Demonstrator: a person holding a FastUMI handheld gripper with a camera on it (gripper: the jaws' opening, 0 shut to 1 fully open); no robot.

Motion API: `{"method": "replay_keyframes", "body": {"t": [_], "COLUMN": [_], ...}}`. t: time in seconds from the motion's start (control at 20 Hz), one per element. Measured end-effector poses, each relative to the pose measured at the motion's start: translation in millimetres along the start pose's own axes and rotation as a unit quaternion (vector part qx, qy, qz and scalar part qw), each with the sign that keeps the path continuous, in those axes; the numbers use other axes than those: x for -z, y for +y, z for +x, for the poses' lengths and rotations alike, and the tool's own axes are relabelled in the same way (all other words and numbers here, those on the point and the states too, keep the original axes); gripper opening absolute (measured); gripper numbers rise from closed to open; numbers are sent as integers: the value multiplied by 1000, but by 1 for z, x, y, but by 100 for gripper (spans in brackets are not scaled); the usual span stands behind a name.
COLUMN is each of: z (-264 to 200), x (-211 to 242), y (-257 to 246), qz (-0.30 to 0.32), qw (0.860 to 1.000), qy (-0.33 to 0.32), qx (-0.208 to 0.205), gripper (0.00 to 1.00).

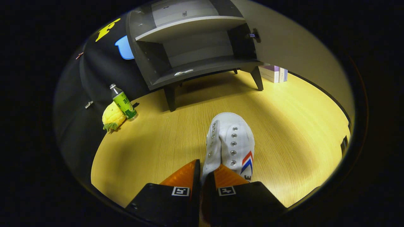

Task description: Open the shoe cabinet door, grab the shoes and put them into the shoe cabinet, then close the shoe cabinet door.

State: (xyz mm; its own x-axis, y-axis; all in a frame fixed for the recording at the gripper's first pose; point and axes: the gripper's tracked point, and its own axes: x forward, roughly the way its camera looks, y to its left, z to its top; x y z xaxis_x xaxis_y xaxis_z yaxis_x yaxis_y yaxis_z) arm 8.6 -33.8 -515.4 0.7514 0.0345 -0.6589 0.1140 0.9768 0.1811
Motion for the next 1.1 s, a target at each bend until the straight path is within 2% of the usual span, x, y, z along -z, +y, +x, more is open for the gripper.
{"method": "replay_keyframes", "body": {"t": [0.2, 0.75, 0.8, 0.85, 0.9, 1.1], "z": [12, 34, 49, 33, 34, 30], "x": [-10, -15, 5, -14, -14, -14], "y": [1, -14, -19, -17, -16, -17], "qz": [-1, -30, -28, -26, -26, -34], "qw": [1000, 998, 997, 997, 997, 997], "qy": [-9, -18, -23, -18, -15, -13], "qx": [4, 60, 71, 72, 70, 70], "gripper": [18, 18, 18, 12, 5, 5]}}
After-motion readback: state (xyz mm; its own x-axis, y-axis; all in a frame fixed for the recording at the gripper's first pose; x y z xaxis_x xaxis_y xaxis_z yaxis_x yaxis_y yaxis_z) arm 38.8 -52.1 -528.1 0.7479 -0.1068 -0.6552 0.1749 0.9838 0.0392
